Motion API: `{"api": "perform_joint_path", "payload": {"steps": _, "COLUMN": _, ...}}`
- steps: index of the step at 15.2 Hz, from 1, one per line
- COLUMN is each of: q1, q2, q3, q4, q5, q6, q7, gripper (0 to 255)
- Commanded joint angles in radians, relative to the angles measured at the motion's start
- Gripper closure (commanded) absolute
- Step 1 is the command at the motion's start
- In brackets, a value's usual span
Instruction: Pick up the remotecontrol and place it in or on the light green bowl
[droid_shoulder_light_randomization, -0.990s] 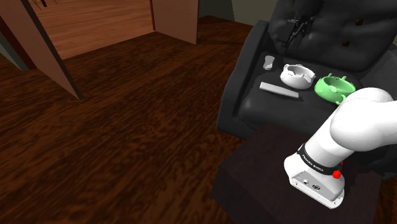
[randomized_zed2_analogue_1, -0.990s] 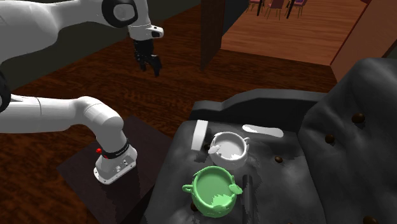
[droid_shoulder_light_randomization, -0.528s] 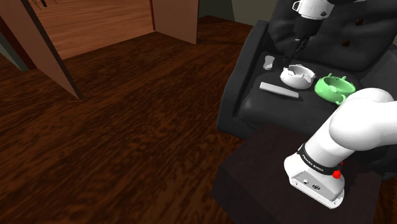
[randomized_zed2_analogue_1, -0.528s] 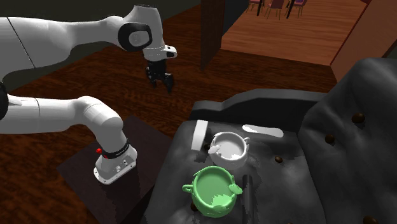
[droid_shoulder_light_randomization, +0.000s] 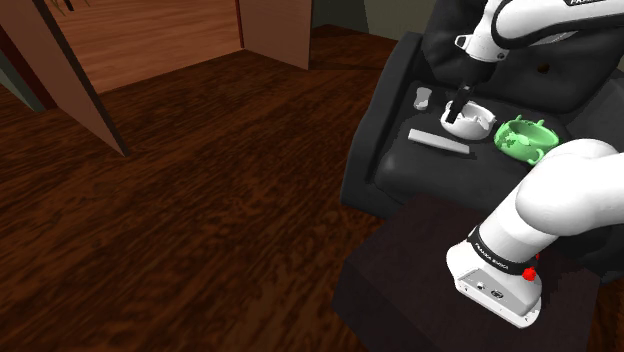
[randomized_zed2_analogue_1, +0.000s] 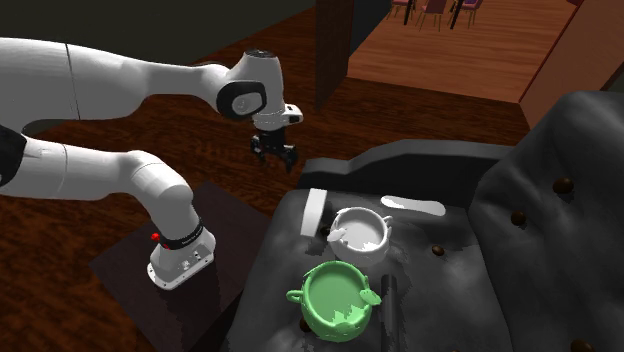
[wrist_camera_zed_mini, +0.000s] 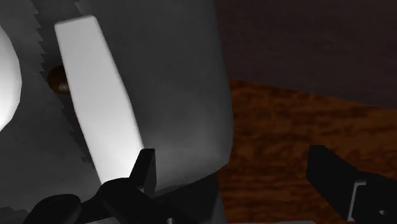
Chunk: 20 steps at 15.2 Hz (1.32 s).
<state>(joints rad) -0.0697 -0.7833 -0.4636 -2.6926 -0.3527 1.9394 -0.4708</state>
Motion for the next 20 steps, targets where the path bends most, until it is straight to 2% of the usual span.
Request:
{"api": "perform_joint_path", "payload": {"steps": 1, "q1": 0.004, "q2": 0.063, "q3": -0.064, "q4": 0.000, "q5": -0.030, "q6": 0.074, "q7": -0.064, "gripper": 0}}
{"api": "perform_joint_path", "payload": {"steps": 5, "q1": 0.031, "q2": 0.197, "q3": -0.195, "q4": 0.015, "q5": -0.064, "q6": 0.212, "q7": -0.192, "gripper": 0}}
{"api": "perform_joint_path", "payload": {"steps": 8, "q1": 0.077, "q2": 0.320, "q3": -0.302, "q4": 0.044, "q5": -0.054, "q6": 0.320, "q7": -0.302, "gripper": 0}}
{"api": "perform_joint_path", "payload": {"steps": 10, "q1": 0.123, "q2": 0.413, "q3": -0.380, "q4": 0.070, "q5": -0.020, "q6": 0.392, "q7": -0.389, "gripper": 0}}
{"api": "perform_joint_path", "payload": {"steps": 12, "q1": 0.188, "q2": 0.518, "q3": -0.468, "q4": 0.102, "q5": 0.049, "q6": 0.463, "q7": -0.497, "gripper": 0}}
{"api": "perform_joint_path", "payload": {"steps": 18, "q1": 0.253, "q2": 0.631, "q3": -0.537, "q4": 0.087, "q5": 0.152, "q6": 0.569, "q7": -0.585, "gripper": 0}}
{"api": "perform_joint_path", "payload": {"steps": 20, "q1": 0.286, "q2": 0.688, "q3": -0.564, "q4": 0.079, "q5": 0.222, "q6": 0.616, "q7": -0.636, "gripper": 0}}
